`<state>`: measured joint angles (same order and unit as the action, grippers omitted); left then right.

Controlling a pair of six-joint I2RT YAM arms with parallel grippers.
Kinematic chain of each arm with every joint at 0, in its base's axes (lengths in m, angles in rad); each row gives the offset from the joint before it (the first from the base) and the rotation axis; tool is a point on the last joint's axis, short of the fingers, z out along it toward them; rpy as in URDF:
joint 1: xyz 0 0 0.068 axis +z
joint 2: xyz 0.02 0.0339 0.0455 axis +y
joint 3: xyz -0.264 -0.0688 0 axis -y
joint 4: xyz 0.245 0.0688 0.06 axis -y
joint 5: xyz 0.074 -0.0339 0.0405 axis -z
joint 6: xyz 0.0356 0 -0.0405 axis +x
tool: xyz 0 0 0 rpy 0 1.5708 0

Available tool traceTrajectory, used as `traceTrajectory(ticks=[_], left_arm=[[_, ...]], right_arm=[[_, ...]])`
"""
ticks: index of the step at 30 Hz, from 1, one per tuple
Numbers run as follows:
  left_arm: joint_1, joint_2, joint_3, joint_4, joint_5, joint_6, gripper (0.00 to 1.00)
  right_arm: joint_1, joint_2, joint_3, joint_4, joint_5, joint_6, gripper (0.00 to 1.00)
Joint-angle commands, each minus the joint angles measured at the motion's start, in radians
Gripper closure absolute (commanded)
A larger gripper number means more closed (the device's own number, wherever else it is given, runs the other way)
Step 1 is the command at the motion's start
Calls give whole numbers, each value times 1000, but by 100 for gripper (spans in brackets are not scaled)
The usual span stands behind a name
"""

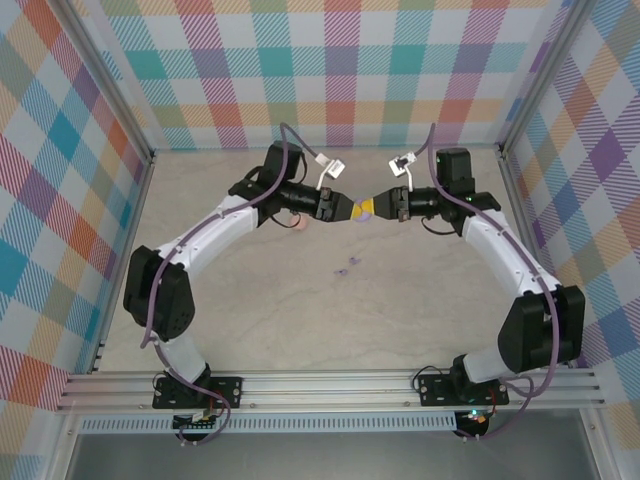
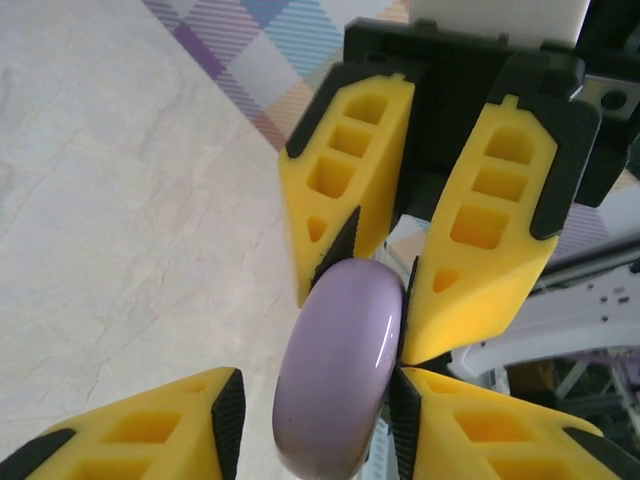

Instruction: Insert the wireless bluetooth earbuds into the charging case

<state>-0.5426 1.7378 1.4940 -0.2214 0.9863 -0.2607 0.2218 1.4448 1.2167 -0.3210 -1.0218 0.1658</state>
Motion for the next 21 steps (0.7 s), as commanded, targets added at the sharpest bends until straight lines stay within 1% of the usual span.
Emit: traceTrajectory(ticks=[1, 3, 6, 7, 15, 21], left_arm=[[-6, -84, -74, 291, -47, -185, 52], [-8, -102, -110, 359, -63, -233, 51], [-15, -116, -148, 465, -48, -303, 48], [-20, -116, -149, 473, -42, -308, 48], [-34, -127, -155, 435, -47, -281, 45], [-41, -140, -161, 420, -37, -262, 45]], right_arm=[[-2, -52, -37, 143, 26, 107, 83], [-2, -65, -54, 181, 33, 141, 83], [-2, -79, -73, 232, 39, 185, 83], [-2, -84, -79, 247, 44, 197, 83], [-3, -113, -74, 279, 74, 235, 83], [-2, -119, -54, 281, 57, 246, 83]])
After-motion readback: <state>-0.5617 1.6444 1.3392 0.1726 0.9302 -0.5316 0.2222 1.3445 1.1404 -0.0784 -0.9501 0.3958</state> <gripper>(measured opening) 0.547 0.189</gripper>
